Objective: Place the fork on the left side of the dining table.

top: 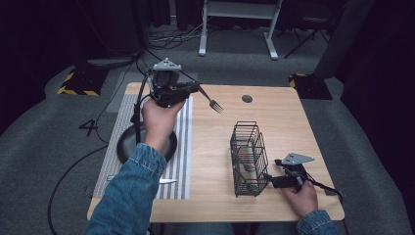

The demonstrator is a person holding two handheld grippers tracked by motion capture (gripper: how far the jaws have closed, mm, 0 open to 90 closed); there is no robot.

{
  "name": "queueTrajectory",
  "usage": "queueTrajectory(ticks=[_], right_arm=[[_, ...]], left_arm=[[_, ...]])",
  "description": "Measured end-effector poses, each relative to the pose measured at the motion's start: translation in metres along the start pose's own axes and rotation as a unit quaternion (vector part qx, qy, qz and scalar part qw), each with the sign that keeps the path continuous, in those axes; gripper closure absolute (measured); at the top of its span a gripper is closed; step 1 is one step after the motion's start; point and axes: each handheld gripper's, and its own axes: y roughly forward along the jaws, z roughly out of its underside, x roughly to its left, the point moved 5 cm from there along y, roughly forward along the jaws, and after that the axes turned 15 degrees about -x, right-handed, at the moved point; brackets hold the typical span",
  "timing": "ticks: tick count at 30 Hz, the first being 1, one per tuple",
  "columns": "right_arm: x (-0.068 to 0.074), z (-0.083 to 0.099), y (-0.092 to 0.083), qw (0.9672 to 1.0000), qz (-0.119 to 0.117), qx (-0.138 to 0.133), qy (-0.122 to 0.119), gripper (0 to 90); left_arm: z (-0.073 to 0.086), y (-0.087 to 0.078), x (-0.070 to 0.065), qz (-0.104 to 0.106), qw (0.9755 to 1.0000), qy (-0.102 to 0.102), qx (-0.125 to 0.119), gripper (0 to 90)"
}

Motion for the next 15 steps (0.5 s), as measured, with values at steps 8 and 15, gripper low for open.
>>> queueTrajectory(ticks=[8,15], right_arm=[[0.0,0.0,0.0,1.0,0.0,0.0,-0.001,19.5],[0.0,0.0,0.0,1.0,0.0,0.0,-0.001,19.5]], left_arm=[[-0.003,-0.008,0.019,-0.026,0.9996,-0.005,-0.008,86.4],[-0.003,-0.01,0.04,-0.049,0.9986,-0.017,-0.01,86.4]])
